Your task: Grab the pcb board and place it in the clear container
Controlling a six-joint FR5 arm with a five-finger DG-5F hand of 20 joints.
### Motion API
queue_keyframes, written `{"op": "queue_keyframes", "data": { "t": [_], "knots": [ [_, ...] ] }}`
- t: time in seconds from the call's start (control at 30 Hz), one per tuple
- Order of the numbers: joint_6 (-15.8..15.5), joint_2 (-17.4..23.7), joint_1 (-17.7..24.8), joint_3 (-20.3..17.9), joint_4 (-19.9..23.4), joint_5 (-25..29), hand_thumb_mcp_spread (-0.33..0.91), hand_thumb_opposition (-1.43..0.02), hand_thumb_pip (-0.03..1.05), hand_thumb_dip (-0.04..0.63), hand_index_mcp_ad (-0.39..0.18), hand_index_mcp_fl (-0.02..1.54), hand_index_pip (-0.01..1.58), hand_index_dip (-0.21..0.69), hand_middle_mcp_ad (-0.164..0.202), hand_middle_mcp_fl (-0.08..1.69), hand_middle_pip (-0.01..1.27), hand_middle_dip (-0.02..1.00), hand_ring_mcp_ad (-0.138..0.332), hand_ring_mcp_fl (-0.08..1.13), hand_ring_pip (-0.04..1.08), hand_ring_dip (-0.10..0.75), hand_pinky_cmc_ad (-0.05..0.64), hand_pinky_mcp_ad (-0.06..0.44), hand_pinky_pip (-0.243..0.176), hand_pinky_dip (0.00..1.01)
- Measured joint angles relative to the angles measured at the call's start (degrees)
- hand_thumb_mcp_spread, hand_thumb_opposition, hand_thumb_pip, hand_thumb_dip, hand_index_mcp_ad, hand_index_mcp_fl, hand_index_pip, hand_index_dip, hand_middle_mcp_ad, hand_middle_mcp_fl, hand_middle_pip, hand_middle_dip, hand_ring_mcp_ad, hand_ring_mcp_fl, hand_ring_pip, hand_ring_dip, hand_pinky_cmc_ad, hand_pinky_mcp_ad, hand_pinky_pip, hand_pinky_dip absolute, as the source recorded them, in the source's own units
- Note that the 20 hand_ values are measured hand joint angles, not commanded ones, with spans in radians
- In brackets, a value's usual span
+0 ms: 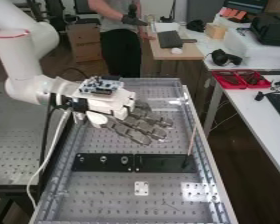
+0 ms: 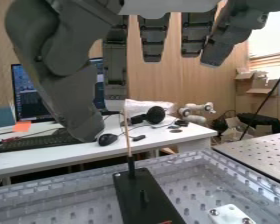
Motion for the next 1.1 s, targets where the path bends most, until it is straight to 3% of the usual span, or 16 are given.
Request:
{"op": "queue_keyframes", "data": {
  "t": [0.1, 0.4, 0.77, 1.1],
  "knots": [
    [-0.22, -1.16, -0.21, 0.16, 0.76, 0.21, 0.42, -0.86, 0.72, 0.253, -0.12, 0.04, 1.37, 0.101, 0.07, -0.02, 0.14, 0.1, 0.197, 0.0, 0.06, -0.014, 0.239, 0.138, -0.115, 0.36],
    [0.31, -4.17, -0.82, 0.2, 3.06, 1.02, 0.42, -0.88, 0.72, 0.269, -0.122, 0.02, 1.53, 0.106, 0.07, -0.02, 0.14, 0.12, 0.197, 0.0, 0.06, -0.014, 0.239, 0.138, -0.106, 0.33],
    [2.27, -7.87, -1.34, 0.72, 3.3, 1.98, 0.42, -0.88, 0.75, 0.269, -0.122, 0.0, 1.55, 0.127, 0.07, -0.02, 0.14, 0.13, 0.197, 0.0, 0.06, -0.014, 0.241, 0.138, -0.106, 0.33],
    [3.24, -9.48, -1.67, 0.01, 8.69, 1.79, 0.42, -0.88, 0.75, 0.269, -0.122, 0.01, 1.55, 0.127, 0.07, -0.02, 0.14, 0.14, 0.195, 0.0, 0.06, -0.014, 0.239, 0.138, -0.106, 0.32]
  ]
}}
